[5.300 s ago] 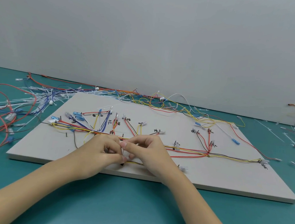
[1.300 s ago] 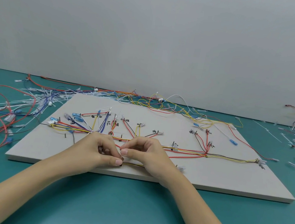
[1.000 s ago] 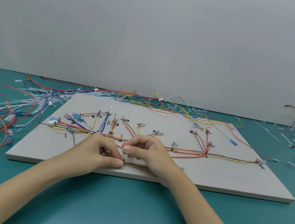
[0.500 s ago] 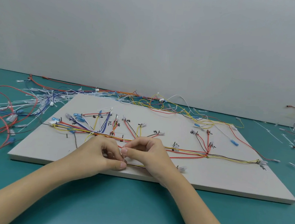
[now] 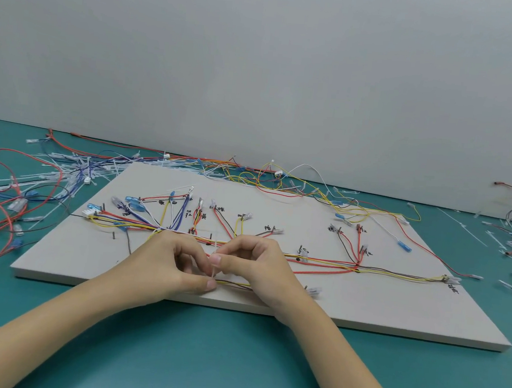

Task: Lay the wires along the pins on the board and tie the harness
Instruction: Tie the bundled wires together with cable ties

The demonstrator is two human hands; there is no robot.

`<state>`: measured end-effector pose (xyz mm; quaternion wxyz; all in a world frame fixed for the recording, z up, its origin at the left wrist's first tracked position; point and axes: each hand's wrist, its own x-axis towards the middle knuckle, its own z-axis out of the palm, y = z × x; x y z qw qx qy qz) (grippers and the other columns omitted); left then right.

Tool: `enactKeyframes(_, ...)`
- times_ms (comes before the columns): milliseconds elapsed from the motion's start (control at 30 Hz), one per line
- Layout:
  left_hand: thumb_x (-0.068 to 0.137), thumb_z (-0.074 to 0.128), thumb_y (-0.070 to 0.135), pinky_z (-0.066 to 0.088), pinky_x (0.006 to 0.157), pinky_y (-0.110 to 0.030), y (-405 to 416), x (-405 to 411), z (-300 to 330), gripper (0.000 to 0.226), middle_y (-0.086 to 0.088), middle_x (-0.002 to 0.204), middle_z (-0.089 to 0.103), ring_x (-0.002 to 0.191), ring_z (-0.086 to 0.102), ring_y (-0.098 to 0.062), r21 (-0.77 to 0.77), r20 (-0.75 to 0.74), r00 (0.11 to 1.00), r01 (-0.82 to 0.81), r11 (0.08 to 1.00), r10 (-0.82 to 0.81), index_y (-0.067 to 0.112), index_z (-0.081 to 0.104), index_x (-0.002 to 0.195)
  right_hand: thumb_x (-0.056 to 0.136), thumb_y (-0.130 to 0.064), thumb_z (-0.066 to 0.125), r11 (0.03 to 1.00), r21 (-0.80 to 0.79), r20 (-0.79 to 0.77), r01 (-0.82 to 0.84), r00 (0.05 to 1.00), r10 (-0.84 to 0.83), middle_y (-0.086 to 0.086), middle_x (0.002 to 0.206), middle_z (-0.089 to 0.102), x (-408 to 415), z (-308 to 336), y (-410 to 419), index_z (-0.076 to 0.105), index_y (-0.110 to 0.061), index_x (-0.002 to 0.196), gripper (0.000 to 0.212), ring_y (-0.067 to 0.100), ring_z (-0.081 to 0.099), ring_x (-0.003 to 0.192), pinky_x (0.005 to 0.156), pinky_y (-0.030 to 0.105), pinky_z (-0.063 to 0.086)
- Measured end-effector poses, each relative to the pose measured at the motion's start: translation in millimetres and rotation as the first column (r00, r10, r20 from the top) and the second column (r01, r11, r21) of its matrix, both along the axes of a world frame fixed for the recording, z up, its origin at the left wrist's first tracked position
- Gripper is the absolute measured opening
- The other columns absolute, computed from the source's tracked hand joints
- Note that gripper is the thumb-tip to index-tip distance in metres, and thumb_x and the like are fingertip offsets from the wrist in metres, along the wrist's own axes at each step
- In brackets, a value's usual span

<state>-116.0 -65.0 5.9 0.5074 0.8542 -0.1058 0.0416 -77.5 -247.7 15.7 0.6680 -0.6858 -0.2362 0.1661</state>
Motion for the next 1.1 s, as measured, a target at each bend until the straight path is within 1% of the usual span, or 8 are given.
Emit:
enactKeyframes(167, 0.057, 0.082, 0.035, 0.037, 0.052, -0.020, -1.7, -0.3, 1.6, 0.018, 0.000, 0.067, 0.068, 0.053, 0.049, -0.007, -0.012, -0.017, 1.000, 0.023, 1.000, -0.023, 0.026, 0.072, 0.069, 0.080, -0.002, 0.074, 1.000, -0.010, -0.001, 0.007, 1.000, -0.007, 0.002, 0.068, 0.069, -0.1, 0.6, -0.3, 0.070, -0.012, 0.075, 0.013, 0.007, 0.061, 0.062, 0.066, 0.015, 0.048)
enactKeyframes(367, 0.058, 0.081, 0.035, 0.037, 0.055, -0.023, -1.4, -0.6, 1.7, 0.016, 0.001, 0.069, 0.066, 0.055, 0.048, -0.009, 0.012, -0.018, 1.000, 0.026, 1.000, -0.025, 0.023, 0.073, 0.064, 0.080, -0.002, 0.074, 1.000, -0.025, 0.001, 0.008, 1.000, -0.008, 0.004, 0.071, 0.070, 0.9, -0.2, 0.1, 0.070, -0.014, 0.074, 0.014, 0.013, 0.062, 0.068, 0.071, 0.019, 0.050)
enactKeyframes(500, 0.057, 0.081, 0.038, 0.034, 0.056, -0.025, -1.2, -0.7, 0.7, 0.018, 0.001, 0.067, 0.064, 0.055, 0.046, -0.011, 0.000, -0.029, 0.999, 0.025, 1.000, -0.025, 0.023, 0.072, 0.060, 0.080, -0.002, 0.074, 1.000, -0.017, -0.021, -0.008, 1.000, 0.008, 0.000, 0.068, 0.070, 1.1, 1.5, -1.4, 0.070, -0.013, 0.074, 0.013, 0.008, 0.060, 0.063, 0.064, 0.014, 0.047)
enactKeyframes(600, 0.060, 0.081, 0.032, 0.033, 0.058, -0.027, -2.6, -1.0, 0.1, 0.016, -0.005, 0.067, 0.062, 0.056, 0.044, -0.012, -0.005, -0.049, 0.998, 0.027, 1.000, -0.027, 0.021, 0.070, 0.057, 0.081, -0.004, 0.074, 1.000, -0.020, -0.040, -0.012, 0.999, 0.011, 0.002, 0.069, 0.069, 1.2, 2.9, -2.1, 0.071, -0.015, 0.074, 0.013, 0.011, 0.057, 0.065, 0.064, 0.016, 0.045)
enactKeyframes(800, 0.068, 0.085, 0.007, 0.035, 0.058, -0.025, -4.4, -2.1, 3.8, 0.028, 0.003, 0.063, 0.057, 0.056, 0.044, -0.011, 0.033, -0.071, 0.996, 0.048, 0.998, -0.045, 0.020, 0.065, 0.053, 0.081, -0.006, 0.073, 0.999, -0.032, -0.089, -0.009, 0.996, 0.006, 0.005, 0.071, 0.068, 0.9, 4.0, -2.1, 0.070, -0.013, 0.075, 0.009, 0.014, 0.053, 0.066, 0.066, 0.021, 0.041)
enactKeyframes(900, 0.069, 0.084, 0.004, 0.034, 0.057, -0.023, -4.6, -1.9, 5.6, 0.032, 0.005, 0.062, 0.055, 0.055, 0.042, -0.010, 0.036, -0.080, 0.996, 0.047, 0.998, -0.044, 0.021, 0.063, 0.051, 0.080, -0.006, 0.073, 0.998, -0.054, -0.109, -0.020, 0.994, 0.014, 0.009, 0.075, 0.068, 0.5, 5.3, -2.4, 0.070, -0.010, 0.076, 0.006, 0.019, 0.051, 0.071, 0.068, 0.024, 0.040)
enactKeyframes(1000, 0.071, 0.083, 0.006, 0.034, 0.057, -0.024, -5.0, -3.9, 3.7, 0.030, 0.006, 0.062, 0.055, 0.057, 0.042, -0.011, 0.076, -0.056, 0.998, 0.044, 0.996, -0.040, 0.021, 0.064, 0.054, 0.081, -0.006, 0.072, 0.997, -0.062, -0.091, -0.037, 0.995, 0.031, 0.011, 0.075, 0.067, 0.5, 5.3, -2.2, 0.069, -0.012, 0.074, 0.011, 0.021, 0.053, 0.075, 0.072, 0.026, 0.041)
enactKeyframes(1100, 0.073, 0.082, 0.011, 0.035, 0.056, -0.019, -6.1, -5.9, 4.4, 0.020, 0.009, 0.065, 0.057, 0.057, 0.043, -0.007, 0.132, -0.018, 0.999, 0.048, 0.990, -0.046, 0.017, 0.065, 0.063, 0.085, -0.008, 0.068, 0.994, -0.063, -0.054, -0.087, 0.995, 0.084, 0.009, 0.073, 0.069, 0.5, 6.5, -2.6, 0.068, -0.013, 0.073, 0.014, 0.017, 0.058, 0.074, 0.075, 0.025, 0.047)
